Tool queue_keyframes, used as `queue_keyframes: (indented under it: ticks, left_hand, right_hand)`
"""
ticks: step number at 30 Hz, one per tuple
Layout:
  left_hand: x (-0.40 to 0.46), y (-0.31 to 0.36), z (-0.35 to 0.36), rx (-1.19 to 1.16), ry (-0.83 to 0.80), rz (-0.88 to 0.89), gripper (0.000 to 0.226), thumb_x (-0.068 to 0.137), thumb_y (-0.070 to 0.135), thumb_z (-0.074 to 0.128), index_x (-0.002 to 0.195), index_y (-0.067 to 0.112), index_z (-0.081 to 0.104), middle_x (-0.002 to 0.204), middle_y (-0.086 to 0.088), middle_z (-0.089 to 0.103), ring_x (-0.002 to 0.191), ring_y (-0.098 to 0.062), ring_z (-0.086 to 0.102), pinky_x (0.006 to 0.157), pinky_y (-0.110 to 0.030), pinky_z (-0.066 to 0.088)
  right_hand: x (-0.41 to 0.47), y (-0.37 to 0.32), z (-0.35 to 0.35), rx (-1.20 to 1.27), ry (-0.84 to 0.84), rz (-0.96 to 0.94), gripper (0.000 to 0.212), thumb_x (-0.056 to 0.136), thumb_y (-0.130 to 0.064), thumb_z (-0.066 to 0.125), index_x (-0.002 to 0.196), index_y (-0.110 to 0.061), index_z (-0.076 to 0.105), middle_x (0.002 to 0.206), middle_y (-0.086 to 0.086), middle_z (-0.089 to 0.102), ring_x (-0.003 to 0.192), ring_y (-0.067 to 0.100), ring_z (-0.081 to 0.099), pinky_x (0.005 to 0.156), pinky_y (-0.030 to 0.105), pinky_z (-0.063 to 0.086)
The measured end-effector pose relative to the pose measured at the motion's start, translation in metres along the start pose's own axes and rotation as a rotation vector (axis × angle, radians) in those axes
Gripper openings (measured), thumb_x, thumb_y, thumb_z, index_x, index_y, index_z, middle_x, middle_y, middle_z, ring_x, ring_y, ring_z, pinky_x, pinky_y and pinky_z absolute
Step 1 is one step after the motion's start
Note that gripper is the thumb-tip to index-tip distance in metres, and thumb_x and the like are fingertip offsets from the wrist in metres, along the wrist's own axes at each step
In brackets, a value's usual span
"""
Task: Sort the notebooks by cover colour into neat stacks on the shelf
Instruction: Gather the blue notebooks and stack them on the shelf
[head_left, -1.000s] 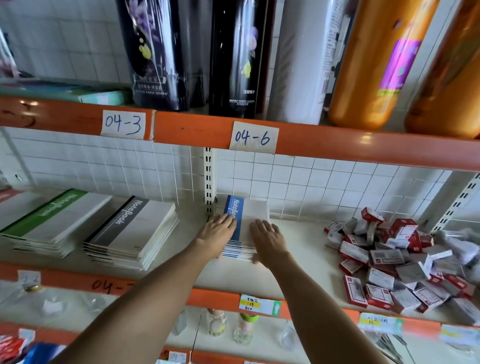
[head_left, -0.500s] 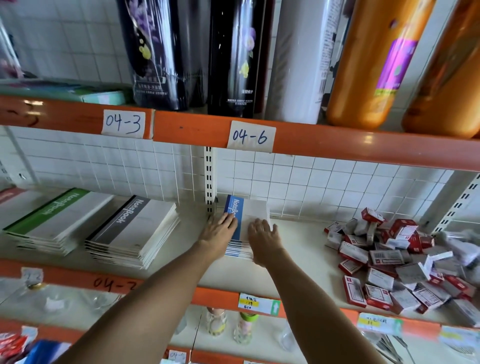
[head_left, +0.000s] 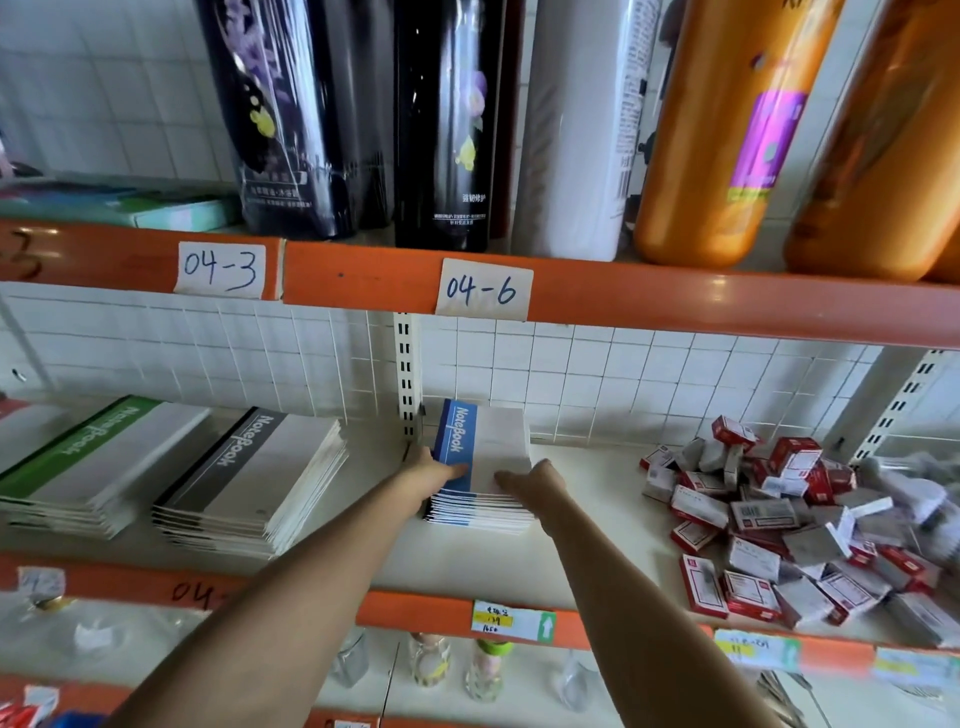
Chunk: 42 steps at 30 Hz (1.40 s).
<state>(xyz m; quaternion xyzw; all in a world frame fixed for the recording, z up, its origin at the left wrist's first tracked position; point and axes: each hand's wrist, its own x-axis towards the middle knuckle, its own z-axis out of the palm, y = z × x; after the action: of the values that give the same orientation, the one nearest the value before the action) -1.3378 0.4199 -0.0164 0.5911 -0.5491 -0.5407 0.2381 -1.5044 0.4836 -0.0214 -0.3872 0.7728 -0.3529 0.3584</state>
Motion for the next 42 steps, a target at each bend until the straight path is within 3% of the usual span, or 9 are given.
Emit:
queue_keyframes:
  ticks: [3,9,14,19,22,25,30,33,42]
  left_hand:
    - [0.004,-0.001,-0.003,-0.072,0.021,-0.078,0.072,0.075,0.022,0.086,0.128,0.008,0.04,0.12,-0.012,0.061,0.099,-0.031,0.064,0.086,-0.046,0.054]
    - [0.005,0.0,-0.005,-0.037,-0.031,-0.138,0.055,0.084,0.019,0.079,0.126,0.004,0.048,0.104,-0.012,0.064,0.081,-0.025,0.064,0.06,-0.034,0.05]
    - [0.001,-0.002,-0.009,-0.013,-0.037,-0.139,0.048,0.083,0.024,0.08,0.118,0.008,0.05,0.107,-0.013,0.064,0.087,-0.027,0.065,0.068,-0.037,0.054]
    - [-0.004,-0.012,-0.014,0.026,-0.043,-0.125,0.052,0.08,0.031,0.082,0.116,0.009,0.051,0.114,-0.011,0.065,0.105,-0.028,0.064,0.099,-0.046,0.05]
    - [-0.016,-0.014,-0.013,0.044,-0.041,-0.122,0.045,0.084,0.031,0.078,0.112,0.012,0.049,0.116,-0.01,0.062,0.108,-0.027,0.061,0.101,-0.043,0.048]
    - [-0.029,-0.018,-0.016,0.066,-0.043,-0.123,0.048,0.086,0.032,0.077,0.118,0.012,0.048,0.125,-0.01,0.06,0.114,-0.027,0.057,0.101,-0.042,0.047]
    - [-0.05,-0.028,-0.02,0.025,-0.043,-0.109,0.037,0.087,0.025,0.076,0.107,0.011,0.048,0.098,-0.005,0.06,0.1,-0.025,0.058,0.094,-0.039,0.05]
    - [-0.059,-0.031,-0.025,0.079,-0.044,-0.107,0.042,0.084,0.027,0.079,0.11,0.01,0.051,0.106,-0.006,0.062,0.102,-0.025,0.061,0.097,-0.04,0.051]
    - [-0.075,-0.045,-0.022,0.017,-0.057,-0.135,0.054,0.086,0.033,0.076,0.123,0.005,0.049,0.121,-0.004,0.058,0.111,-0.024,0.059,0.099,-0.038,0.05]
  right_hand:
    - [0.007,0.006,-0.001,0.108,-0.005,0.058,0.051,0.076,-0.033,0.081,0.11,-0.004,0.056,0.112,0.015,0.064,0.093,0.027,0.065,0.059,0.027,0.046]
    - [0.012,0.01,-0.002,0.07,-0.04,0.03,0.052,0.072,-0.036,0.084,0.105,-0.006,0.056,0.105,0.012,0.065,0.093,0.028,0.067,0.074,0.038,0.058]
    - [0.011,0.009,0.0,0.014,-0.04,0.053,0.059,0.069,-0.039,0.086,0.109,-0.002,0.063,0.104,0.014,0.068,0.09,0.028,0.068,0.074,0.037,0.06]
    - [0.0,0.003,-0.005,-0.007,-0.093,0.115,0.058,0.066,-0.037,0.09,0.103,-0.004,0.061,0.1,0.012,0.068,0.089,0.028,0.07,0.079,0.043,0.061]
    - [-0.01,0.006,-0.004,0.004,-0.112,0.124,0.06,0.065,-0.036,0.09,0.108,-0.003,0.063,0.102,0.014,0.07,0.089,0.028,0.071,0.08,0.044,0.061]
    - [-0.023,0.006,-0.006,-0.028,-0.143,0.103,0.056,0.072,-0.033,0.086,0.112,-0.002,0.063,0.106,0.015,0.07,0.088,0.026,0.069,0.074,0.035,0.059]
    - [-0.049,0.005,-0.007,-0.088,-0.178,0.073,0.046,0.081,-0.029,0.08,0.112,-0.002,0.061,0.101,0.014,0.067,0.078,0.02,0.065,0.066,0.03,0.056]
    - [-0.061,0.005,-0.008,-0.083,-0.208,0.085,0.045,0.082,-0.028,0.08,0.112,-0.002,0.06,0.089,0.01,0.064,0.069,0.018,0.063,0.068,0.033,0.059]
    - [-0.088,-0.009,-0.003,-0.284,-0.293,0.072,0.054,0.091,-0.03,0.069,0.129,0.003,0.048,0.117,0.022,0.064,0.105,0.039,0.066,0.092,0.051,0.054]
